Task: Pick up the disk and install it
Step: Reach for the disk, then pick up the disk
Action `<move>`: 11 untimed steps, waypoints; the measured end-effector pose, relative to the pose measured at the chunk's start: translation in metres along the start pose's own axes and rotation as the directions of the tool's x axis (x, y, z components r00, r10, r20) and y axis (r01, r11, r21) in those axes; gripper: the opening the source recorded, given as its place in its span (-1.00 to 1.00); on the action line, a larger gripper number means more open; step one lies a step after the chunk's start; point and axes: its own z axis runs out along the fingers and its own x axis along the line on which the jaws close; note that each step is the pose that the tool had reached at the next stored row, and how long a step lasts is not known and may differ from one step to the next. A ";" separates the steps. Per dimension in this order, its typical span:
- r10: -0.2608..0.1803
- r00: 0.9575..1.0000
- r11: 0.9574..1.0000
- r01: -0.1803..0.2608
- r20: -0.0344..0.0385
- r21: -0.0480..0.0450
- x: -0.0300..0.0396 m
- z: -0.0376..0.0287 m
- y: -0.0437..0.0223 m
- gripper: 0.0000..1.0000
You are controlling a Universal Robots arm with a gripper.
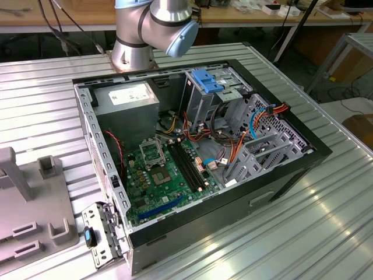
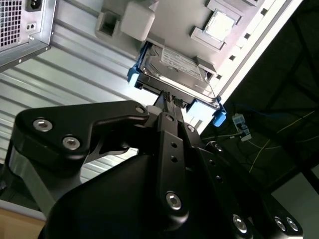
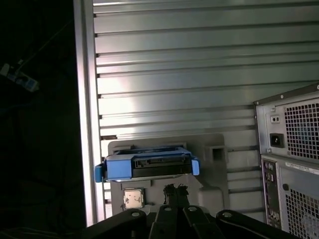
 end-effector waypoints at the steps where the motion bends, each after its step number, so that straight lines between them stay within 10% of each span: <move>1: 0.000 1.000 1.000 0.000 0.000 0.000 0.0038 0.0000 0.0008 -0.79; 5: 0.000 1.000 1.000 0.000 0.000 0.000 0.0206 -0.0002 0.0049 -0.79; 11: 0.000 1.000 1.000 0.000 0.000 0.000 0.0226 -0.0002 0.0054 -0.79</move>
